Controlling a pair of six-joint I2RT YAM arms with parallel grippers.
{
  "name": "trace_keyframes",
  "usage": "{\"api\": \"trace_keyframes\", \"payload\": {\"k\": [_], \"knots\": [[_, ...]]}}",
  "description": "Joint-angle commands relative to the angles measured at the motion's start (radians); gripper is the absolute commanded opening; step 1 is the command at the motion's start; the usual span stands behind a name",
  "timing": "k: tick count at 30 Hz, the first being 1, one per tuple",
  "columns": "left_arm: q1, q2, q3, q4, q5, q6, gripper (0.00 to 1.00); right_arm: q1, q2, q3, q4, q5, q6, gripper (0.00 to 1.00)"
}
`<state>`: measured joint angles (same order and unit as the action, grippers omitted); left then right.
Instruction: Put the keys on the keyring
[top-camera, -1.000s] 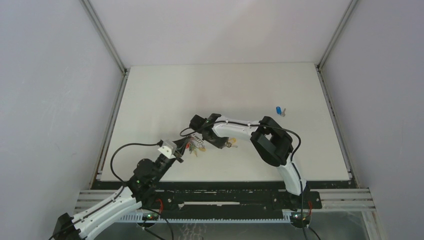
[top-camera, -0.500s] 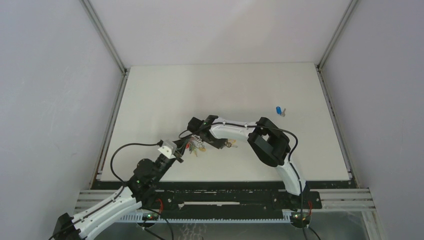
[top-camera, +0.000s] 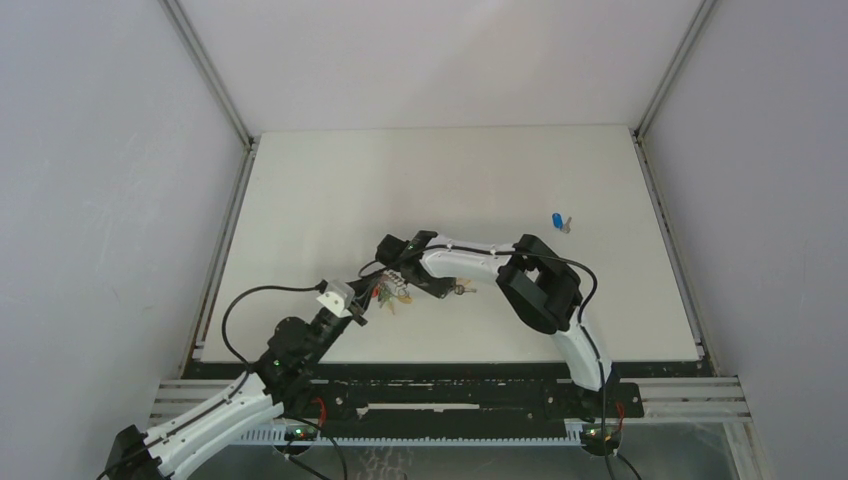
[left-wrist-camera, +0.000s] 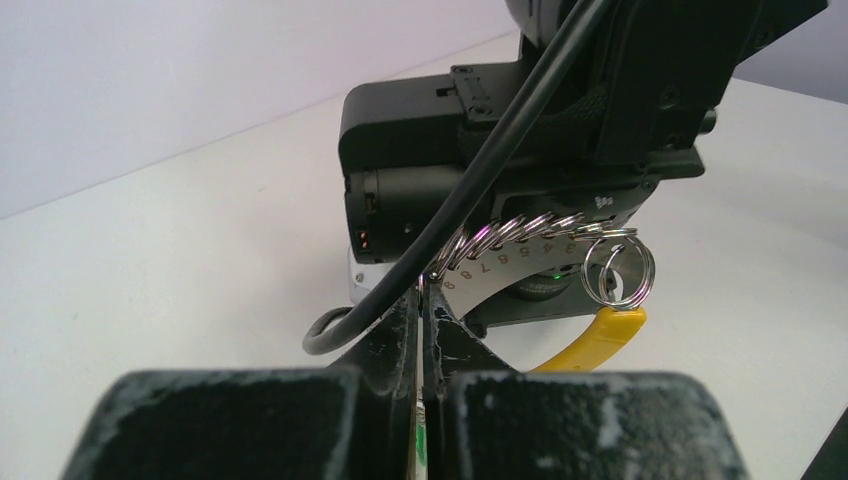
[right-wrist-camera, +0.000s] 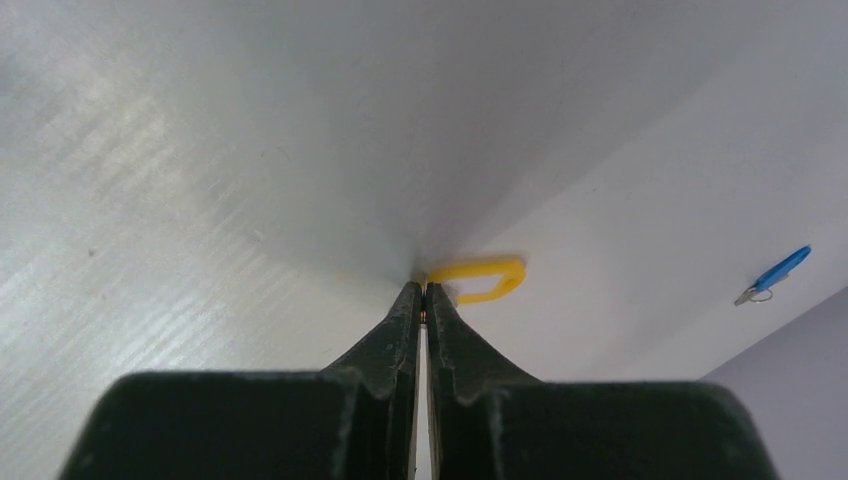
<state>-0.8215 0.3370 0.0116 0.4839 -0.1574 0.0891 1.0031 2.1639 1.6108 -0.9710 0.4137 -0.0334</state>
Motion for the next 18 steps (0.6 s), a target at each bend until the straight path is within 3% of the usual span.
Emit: {"api": "trace_keyframes", "payload": {"k": [1, 7, 12, 18], "knots": [[-0.001, 0.003, -0.001, 0.06, 0.015, 0.006, 0.0, -0.017, -0.136, -0.052, 0.045, -0.034, -0.021, 0.0], [-0.001, 0.012, 0.009, 0.058, 0.043, 0.006, 0.0, -0.069, -0.314, -0.176, 0.15, -0.173, -0.045, 0.0], [-0.001, -0.008, 0.011, 0.048, 0.052, 0.002, 0.0, -0.083, -0.329, -0.219, 0.202, -0.229, -0.052, 0.0], [-0.001, -0.044, 0.007, 0.027, 0.048, 0.003, 0.0, -0.107, -0.467, -0.384, 0.457, -0.36, -0.042, 0.0]]}}
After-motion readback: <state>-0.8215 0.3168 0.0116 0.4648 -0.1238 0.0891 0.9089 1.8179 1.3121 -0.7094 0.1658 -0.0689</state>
